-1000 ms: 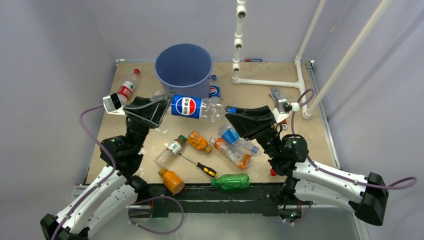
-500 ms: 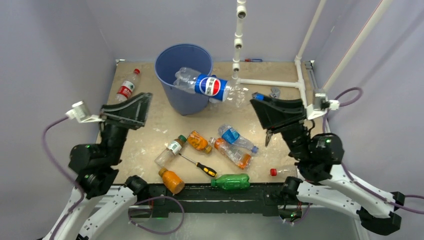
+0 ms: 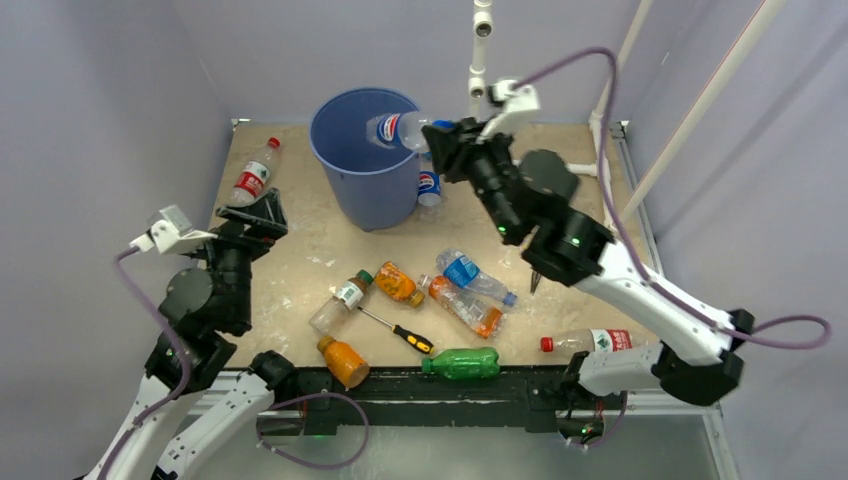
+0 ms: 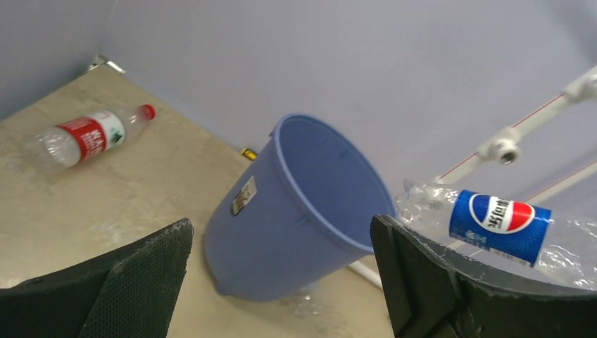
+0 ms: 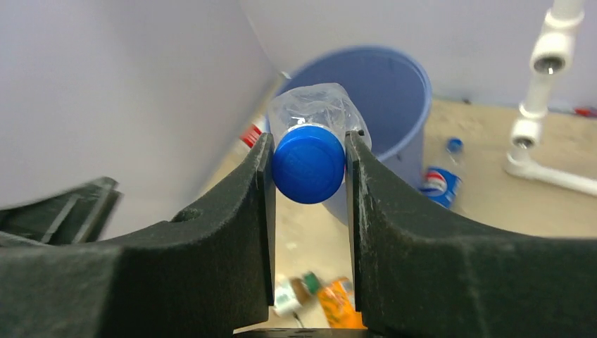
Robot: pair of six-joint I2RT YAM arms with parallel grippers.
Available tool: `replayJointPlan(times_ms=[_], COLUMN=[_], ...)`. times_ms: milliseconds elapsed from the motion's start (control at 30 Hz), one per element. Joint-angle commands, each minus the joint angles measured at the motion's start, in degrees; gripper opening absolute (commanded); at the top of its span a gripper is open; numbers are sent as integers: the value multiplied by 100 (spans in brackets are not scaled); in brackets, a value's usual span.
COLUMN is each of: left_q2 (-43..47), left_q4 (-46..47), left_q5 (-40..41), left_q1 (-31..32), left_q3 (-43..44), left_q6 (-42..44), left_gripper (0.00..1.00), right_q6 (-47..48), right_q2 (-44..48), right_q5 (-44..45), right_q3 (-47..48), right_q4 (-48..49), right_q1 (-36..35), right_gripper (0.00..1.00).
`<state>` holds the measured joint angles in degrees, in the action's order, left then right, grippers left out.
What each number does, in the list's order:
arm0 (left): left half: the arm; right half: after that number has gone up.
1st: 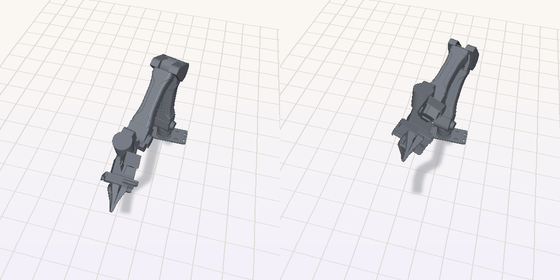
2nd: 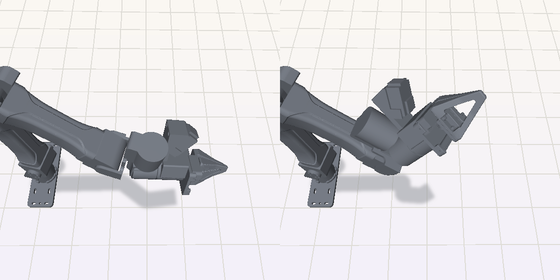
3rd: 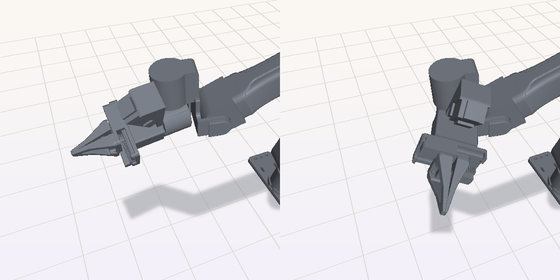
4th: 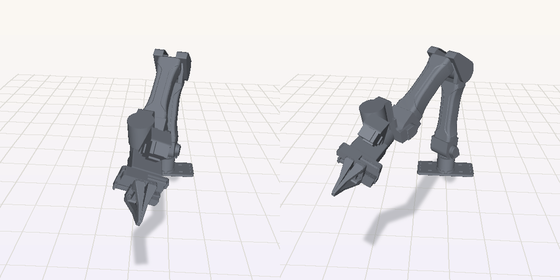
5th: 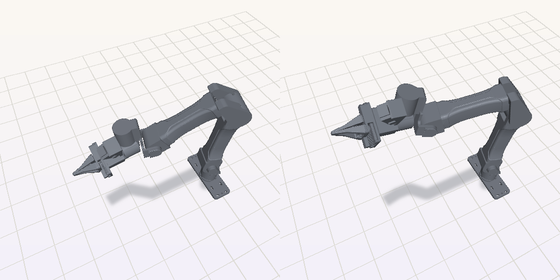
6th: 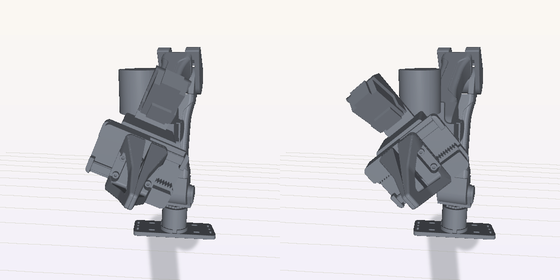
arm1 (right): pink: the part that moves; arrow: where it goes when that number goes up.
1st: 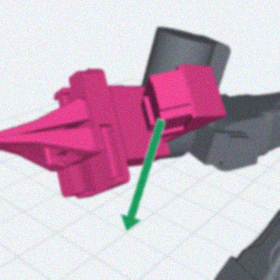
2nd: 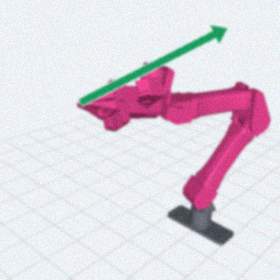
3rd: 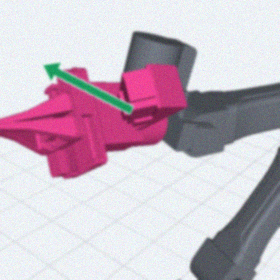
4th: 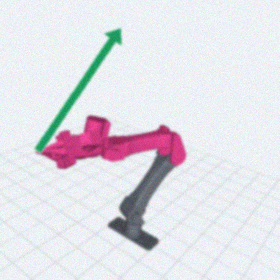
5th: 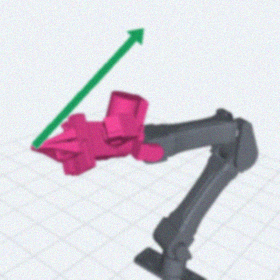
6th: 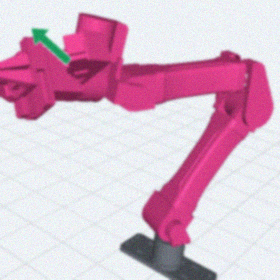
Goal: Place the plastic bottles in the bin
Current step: Place the plastic bottle in the trash bin.
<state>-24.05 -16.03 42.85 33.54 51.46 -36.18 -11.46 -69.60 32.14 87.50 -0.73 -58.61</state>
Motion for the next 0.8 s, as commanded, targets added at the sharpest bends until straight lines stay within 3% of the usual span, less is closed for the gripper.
replayJointPlan(times_ms=[0,367,767], left_q2=[-220,-223,14], left_q4=[-168,106,-40], left_q5=[364,353,406], left_q1=[16,20,20], left_q3=[-238,-774,-961], left_q6=[159,62,128], left_gripper=[96,95,95], right_q6=[550,1019,799], right_q2=[-709,-2724,-4542], right_q5=[548,500,-907], right_q3=[775,2451,4134], right_q4=[-830,-835,-1108], right_q1=[-19,59,788], right_gripper=[0,0,0])
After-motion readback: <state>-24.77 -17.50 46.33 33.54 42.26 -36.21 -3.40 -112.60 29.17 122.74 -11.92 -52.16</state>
